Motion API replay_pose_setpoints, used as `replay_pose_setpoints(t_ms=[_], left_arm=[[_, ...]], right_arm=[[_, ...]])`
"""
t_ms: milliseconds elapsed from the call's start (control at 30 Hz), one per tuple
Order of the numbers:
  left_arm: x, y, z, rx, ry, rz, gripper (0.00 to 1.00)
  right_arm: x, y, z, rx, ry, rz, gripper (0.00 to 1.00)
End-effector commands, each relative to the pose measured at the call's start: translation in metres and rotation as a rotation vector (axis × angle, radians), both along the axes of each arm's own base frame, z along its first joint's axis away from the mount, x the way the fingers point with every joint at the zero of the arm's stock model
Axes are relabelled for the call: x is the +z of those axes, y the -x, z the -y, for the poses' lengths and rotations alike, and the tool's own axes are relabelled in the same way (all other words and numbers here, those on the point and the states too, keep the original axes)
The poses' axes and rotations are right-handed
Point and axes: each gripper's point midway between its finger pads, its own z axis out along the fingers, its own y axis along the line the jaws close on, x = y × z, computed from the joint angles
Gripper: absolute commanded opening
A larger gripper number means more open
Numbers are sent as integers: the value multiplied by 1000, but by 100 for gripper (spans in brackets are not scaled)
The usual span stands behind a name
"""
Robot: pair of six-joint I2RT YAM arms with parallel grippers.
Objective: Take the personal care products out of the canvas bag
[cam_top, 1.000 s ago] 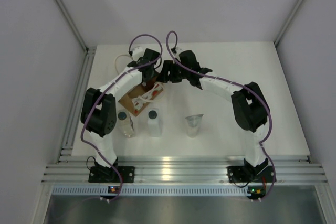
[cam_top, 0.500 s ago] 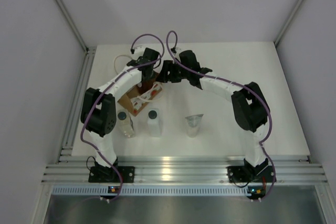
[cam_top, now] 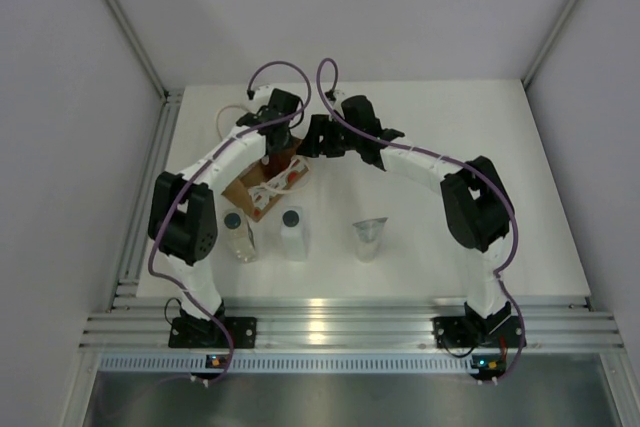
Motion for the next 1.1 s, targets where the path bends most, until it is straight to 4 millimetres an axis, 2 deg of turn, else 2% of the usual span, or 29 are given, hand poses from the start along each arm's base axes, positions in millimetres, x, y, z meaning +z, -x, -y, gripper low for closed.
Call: replay_pose_setpoints(t_ms=[0, 167, 467, 667, 867, 933, 1067], left_arm=[[88, -16, 0, 5, 81, 239, 0], [117, -9, 0, -23, 102, 289, 0], [136, 6, 8, -111, 146, 302, 0], [162, 22, 7, -144, 176, 348, 0], [187, 36, 4, -174, 194, 386, 0], [195, 39, 4, -185, 195, 398, 0], [215, 50, 6, -227, 214, 427, 0]], right_arm=[[40, -11, 3, -5, -70, 91, 62], [40, -12, 3, -8, -73, 89, 62], [50, -11, 1, -1, -94, 94, 63], [58, -8, 3, 14, -108, 98, 67], [65, -5, 4, 26, -126, 93, 80], [67, -3, 3, 33, -131, 93, 97], [77, -2, 6, 30, -140, 107, 99]])
